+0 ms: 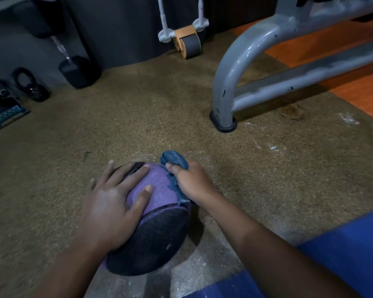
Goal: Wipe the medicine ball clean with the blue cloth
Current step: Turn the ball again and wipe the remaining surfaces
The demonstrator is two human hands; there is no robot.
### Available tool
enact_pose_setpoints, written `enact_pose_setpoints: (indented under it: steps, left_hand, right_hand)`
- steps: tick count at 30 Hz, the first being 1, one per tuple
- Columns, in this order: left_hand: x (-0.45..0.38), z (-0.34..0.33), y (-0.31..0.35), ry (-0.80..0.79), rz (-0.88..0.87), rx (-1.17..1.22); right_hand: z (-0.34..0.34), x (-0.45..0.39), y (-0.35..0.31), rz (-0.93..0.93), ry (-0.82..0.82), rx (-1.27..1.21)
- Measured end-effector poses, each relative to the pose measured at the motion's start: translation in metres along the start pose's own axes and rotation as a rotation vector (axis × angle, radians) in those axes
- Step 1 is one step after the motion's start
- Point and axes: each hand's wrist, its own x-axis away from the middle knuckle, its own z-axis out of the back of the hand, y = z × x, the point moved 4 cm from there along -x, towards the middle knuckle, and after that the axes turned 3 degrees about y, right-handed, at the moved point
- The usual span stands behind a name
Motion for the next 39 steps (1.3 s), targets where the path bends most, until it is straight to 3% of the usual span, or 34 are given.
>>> enact_pose_setpoints:
  steps: [4, 6, 8, 12, 16, 18, 22, 24, 25, 27, 30, 32, 34, 36, 39]
  left_hand:
    - [-0.003, 0.001, -0.011, 0.091, 0.073, 0.12]
    - [-0.004, 0.002, -0.017, 0.115, 0.106, 0.164]
    - [-0.003, 0.001, -0.021, 0.145, 0.109, 0.218]
    - [0.0, 0.001, -0.028, 0.203, 0.176, 0.302]
    - [0.006, 0.003, -0.037, 0.234, 0.225, 0.346]
    - [0.007, 0.002, -0.037, 0.235, 0.219, 0.31]
    - [0.005, 0.001, -0.026, 0.256, 0.242, 0.25]
    - [0.003, -0.001, -0.019, 0.252, 0.251, 0.237]
    - [0.001, -0.001, -0.016, 0.246, 0.25, 0.227]
    - [0.0, -0.001, -0.013, 0.244, 0.247, 0.204]
    - [-0.001, -0.001, -0.015, 0.253, 0.256, 0.224]
    - [0.002, -0.001, -0.017, 0.261, 0.261, 0.251]
    - [0.006, 0.0, -0.019, 0.281, 0.259, 0.248]
    - [0.01, 0.0, -0.021, 0.309, 0.275, 0.243]
    - [0.013, 0.001, -0.021, 0.337, 0.328, 0.262]
  right_hand:
    - [-0.004, 0.009, 0.033, -0.252, 0.066, -0.293]
    - [-0.006, 0.021, 0.037, -0.227, 0.162, -0.283]
    - [-0.006, 0.037, 0.02, 0.0, 0.233, -0.126]
    - [-0.021, 0.08, -0.029, 0.446, 0.175, 0.419]
    - [-0.029, 0.098, -0.033, 0.672, 0.109, 0.5]
    - [-0.022, 0.08, -0.02, 0.594, 0.15, 0.424]
    - [-0.009, 0.03, 0.019, -0.017, 0.143, -0.081]
    - [-0.006, 0.029, 0.027, -0.206, 0.123, -0.149]
    - [-0.003, 0.033, 0.027, -0.175, 0.146, -0.08]
    - [-0.001, 0.059, 0.015, 0.065, 0.222, 0.116]
    - [-0.013, 0.1, -0.019, 0.403, 0.172, 0.361]
    - [-0.02, 0.102, -0.032, 0.528, 0.165, 0.455]
    - [-0.018, 0.086, -0.028, 0.502, 0.17, 0.414]
    - [-0.011, 0.063, -0.01, 0.361, 0.193, 0.252]
    - [-0.007, 0.038, 0.038, -0.108, 0.139, -0.159]
